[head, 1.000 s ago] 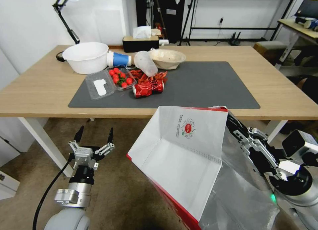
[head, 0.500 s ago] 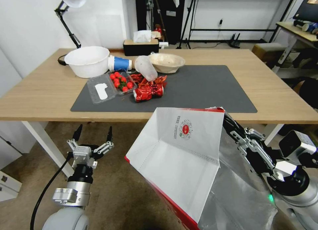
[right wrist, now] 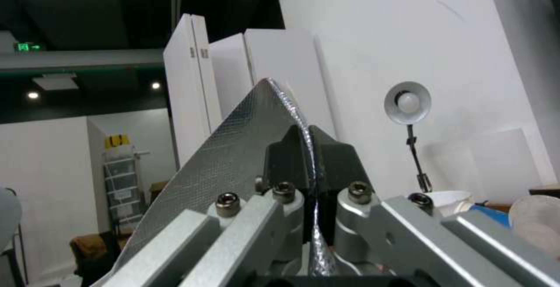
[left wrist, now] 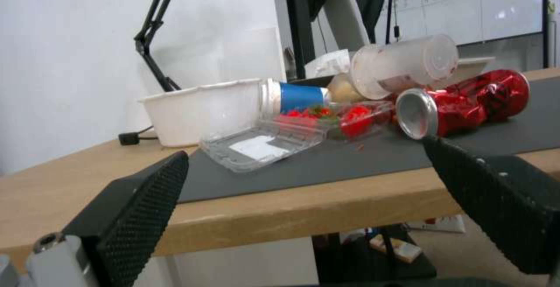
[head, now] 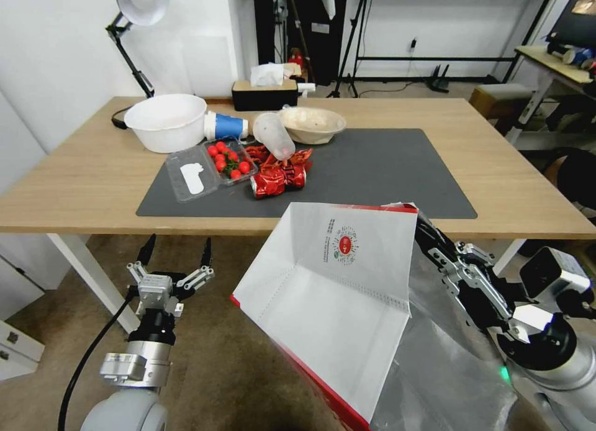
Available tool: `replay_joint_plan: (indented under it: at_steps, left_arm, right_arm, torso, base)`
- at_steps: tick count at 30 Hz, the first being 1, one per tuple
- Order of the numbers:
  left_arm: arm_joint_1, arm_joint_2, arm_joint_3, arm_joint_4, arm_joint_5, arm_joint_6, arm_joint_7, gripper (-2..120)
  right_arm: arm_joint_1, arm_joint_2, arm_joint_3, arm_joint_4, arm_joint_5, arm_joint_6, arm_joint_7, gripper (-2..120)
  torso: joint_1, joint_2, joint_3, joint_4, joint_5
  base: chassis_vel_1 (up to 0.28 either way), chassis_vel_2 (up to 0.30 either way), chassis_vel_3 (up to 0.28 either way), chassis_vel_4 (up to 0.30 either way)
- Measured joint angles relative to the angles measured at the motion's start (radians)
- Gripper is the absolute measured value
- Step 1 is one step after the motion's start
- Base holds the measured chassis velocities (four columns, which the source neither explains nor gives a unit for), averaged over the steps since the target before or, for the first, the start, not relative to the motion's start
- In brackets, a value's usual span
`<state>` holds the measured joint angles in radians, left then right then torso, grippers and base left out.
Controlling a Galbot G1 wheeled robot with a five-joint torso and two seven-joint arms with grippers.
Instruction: Pick up the food delivery bag from the floor and place it on the table.
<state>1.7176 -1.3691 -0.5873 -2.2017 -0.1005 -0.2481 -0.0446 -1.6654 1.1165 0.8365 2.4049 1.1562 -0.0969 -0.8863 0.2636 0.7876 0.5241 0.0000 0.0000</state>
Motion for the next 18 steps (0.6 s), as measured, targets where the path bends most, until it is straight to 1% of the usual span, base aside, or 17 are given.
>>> replay_joint_plan:
  at_steps: [4, 5, 8, 9, 13, 18]
  left_arm:
    - [0.0, -0.002, 0.002, 0.001, 0.003, -0.001, 0.0, 100]
    - [0.0, -0.002, 0.002, 0.001, 0.003, -0.001, 0.0, 100]
    - [-0.001, 0.0, 0.002, 0.001, 0.004, -0.001, 0.0, 100]
    - [-0.001, 0.0, 0.002, 0.001, 0.004, -0.001, 0.0, 100]
    - [0.0, -0.004, 0.004, 0.001, 0.006, -0.002, 0.0, 100]
    - [0.001, -0.007, 0.004, 0.0, 0.009, -0.006, 0.0, 100]
  right_arm:
    - [0.002, 0.002, -0.002, -0.002, -0.002, 0.002, 0.0, 0]
    - [0.002, 0.002, -0.002, -0.002, -0.002, 0.002, 0.0, 0]
    - [0.004, 0.003, -0.002, -0.004, -0.003, 0.004, -0.001, 0]
    - [0.004, 0.003, -0.002, -0.004, -0.003, 0.004, -0.001, 0]
    - [0.002, 0.007, -0.008, -0.005, -0.009, 0.007, -0.001, 0]
    - [0.001, 0.012, -0.014, -0.005, -0.014, 0.008, -0.002, 0]
  torso:
    - [0.01, 0.023, 0.014, 0.0, 0.0]
    - [0.01, 0.023, 0.014, 0.0, 0.0]
    - [0.021, 0.051, 0.03, 0.0, 0.0]
    - [0.021, 0.051, 0.03, 0.0, 0.0]
    - [0.032, 0.076, 0.044, 0.0, 0.0]
    - [0.04, 0.093, 0.054, 0.0, 0.0]
  base:
    - [0.0, 0.0, 0.0, 0.0]
    - [0.0, 0.0, 0.0, 0.0]
    - [0.0, 0.0, 0.0, 0.0]
    - [0.0, 0.0, 0.0, 0.0]
    - [0.0, 0.0, 0.0, 0.0]
    - [0.0, 0.0, 0.0, 0.0]
